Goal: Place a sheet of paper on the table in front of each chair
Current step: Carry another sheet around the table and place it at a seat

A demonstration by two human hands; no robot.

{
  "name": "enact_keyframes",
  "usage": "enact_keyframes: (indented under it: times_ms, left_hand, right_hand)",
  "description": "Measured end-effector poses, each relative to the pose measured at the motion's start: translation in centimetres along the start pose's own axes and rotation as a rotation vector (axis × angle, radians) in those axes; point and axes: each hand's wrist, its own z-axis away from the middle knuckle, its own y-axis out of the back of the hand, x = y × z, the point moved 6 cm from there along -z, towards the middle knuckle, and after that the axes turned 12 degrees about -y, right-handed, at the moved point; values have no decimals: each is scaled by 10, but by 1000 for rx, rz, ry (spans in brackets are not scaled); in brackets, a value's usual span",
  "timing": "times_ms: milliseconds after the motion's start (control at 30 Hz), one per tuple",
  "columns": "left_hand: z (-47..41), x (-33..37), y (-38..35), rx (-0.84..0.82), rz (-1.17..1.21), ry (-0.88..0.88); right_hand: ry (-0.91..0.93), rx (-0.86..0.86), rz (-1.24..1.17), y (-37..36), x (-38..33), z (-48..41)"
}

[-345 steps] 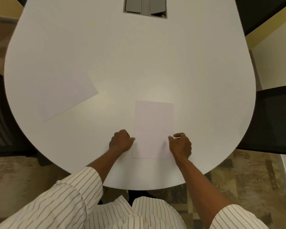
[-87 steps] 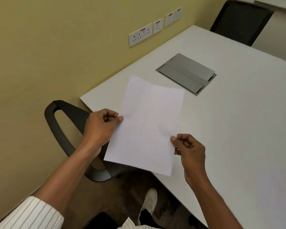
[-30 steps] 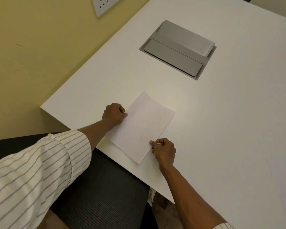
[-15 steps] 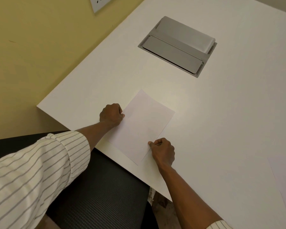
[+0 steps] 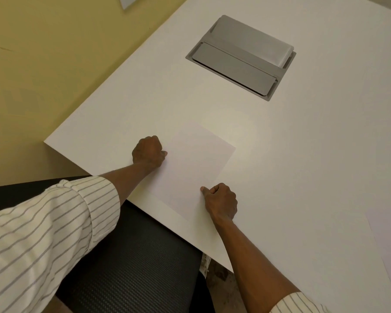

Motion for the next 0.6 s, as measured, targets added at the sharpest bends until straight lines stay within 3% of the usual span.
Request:
enact_keyframes:
  times_ms: [600]
  left_hand:
    - [30, 64, 31, -15, 52, -29]
  right_hand:
    - [-27, -98, -12, 36, 25, 16]
